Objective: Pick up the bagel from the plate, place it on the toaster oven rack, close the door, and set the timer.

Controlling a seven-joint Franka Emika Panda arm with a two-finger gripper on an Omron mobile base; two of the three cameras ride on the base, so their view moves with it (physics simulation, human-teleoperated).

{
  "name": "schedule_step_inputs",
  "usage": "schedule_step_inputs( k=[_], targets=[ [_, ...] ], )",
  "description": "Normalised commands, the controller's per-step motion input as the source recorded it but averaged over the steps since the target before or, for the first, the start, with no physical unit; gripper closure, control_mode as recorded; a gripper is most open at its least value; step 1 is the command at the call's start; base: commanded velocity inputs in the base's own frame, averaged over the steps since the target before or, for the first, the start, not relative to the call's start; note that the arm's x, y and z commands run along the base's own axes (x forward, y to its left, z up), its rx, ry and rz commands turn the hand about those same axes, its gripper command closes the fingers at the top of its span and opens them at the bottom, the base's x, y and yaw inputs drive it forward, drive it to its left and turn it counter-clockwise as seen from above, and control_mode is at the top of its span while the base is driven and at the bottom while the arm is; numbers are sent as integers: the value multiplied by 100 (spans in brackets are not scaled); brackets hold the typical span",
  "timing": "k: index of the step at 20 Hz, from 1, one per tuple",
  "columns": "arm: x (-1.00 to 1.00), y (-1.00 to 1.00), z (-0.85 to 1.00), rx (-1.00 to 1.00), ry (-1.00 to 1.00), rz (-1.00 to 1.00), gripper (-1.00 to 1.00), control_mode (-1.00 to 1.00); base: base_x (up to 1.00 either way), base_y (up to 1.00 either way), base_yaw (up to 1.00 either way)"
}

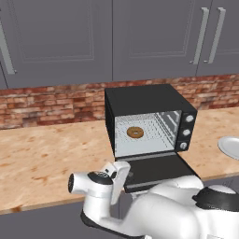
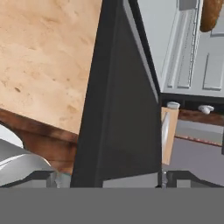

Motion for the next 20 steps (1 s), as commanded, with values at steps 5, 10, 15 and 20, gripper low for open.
schedule_step_inputs(
  k=[5,10,15,20],
  targets=[
    [2,-1,-29,-16,6,0,-100,-100,0,0,0],
    [3,-10,6,-11,2,0,-100,-100,0,0,0],
    [17,-15,48,-11,0,0,-100,-100,0,0,0],
    [35,-25,65,-11,0,0,-100,-100,0,0,0]
  ],
)
